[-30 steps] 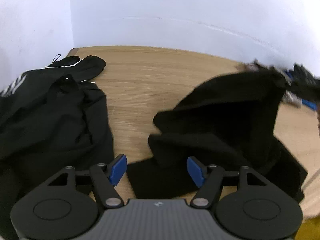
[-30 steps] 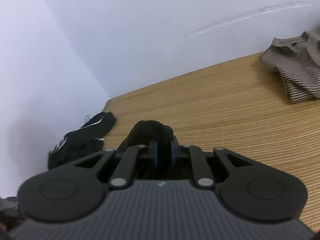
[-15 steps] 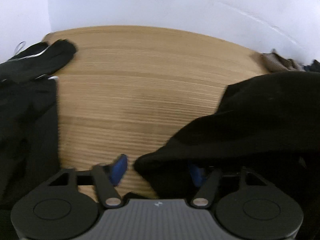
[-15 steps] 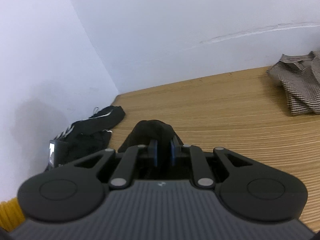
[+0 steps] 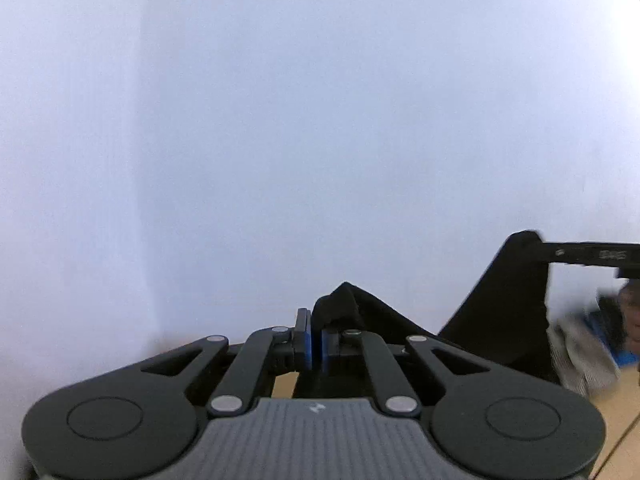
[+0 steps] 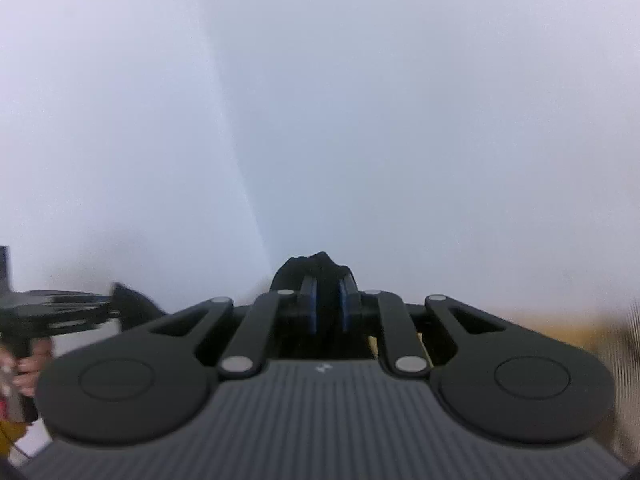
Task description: Fold clothes
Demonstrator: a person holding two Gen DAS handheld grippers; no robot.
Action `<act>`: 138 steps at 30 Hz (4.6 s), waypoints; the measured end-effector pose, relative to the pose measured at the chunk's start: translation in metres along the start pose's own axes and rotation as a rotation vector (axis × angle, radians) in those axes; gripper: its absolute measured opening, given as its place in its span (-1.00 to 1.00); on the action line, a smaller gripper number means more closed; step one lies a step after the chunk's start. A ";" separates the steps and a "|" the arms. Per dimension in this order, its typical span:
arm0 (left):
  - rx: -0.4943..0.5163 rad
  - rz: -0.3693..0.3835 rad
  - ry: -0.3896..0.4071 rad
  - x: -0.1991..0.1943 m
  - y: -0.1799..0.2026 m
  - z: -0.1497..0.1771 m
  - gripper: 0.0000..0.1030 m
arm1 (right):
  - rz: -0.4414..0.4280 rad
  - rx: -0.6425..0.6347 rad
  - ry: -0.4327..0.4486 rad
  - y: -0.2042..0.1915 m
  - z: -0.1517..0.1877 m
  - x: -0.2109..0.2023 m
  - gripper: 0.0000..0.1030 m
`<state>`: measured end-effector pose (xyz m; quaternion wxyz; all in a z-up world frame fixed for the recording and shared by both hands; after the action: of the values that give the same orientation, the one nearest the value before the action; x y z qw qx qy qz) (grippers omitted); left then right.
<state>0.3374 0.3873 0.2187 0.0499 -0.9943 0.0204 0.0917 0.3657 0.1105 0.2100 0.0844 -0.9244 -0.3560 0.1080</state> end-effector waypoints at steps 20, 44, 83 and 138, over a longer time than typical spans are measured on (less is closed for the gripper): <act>0.061 0.684 -0.513 -0.105 0.480 0.132 -0.79 | 0.290 -0.191 -0.155 0.254 0.047 -0.190 -0.74; -0.054 -0.005 -0.983 -0.044 0.321 0.328 -0.16 | 0.156 0.088 -0.629 0.154 0.352 -0.264 -0.55; 0.038 0.168 -0.921 -0.120 0.161 0.378 -0.03 | 0.199 -0.066 -0.577 -0.045 0.362 -0.211 -0.82; 0.138 0.009 -0.875 -0.066 0.195 0.381 0.12 | 1.007 0.293 -0.442 0.191 0.407 -0.285 -0.69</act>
<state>0.1939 0.2353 -0.1600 0.1197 -0.8562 0.0079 0.5026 0.1765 -0.1898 -0.1870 0.0734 -0.9141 0.1382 0.3741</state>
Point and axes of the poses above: each gripper's, at about its wrist camera, not at the fingertips, and x roughly the way its jaws point, y to its right, z to its underside, the point moved 9 cm from there along x, roughly the way its jaws point
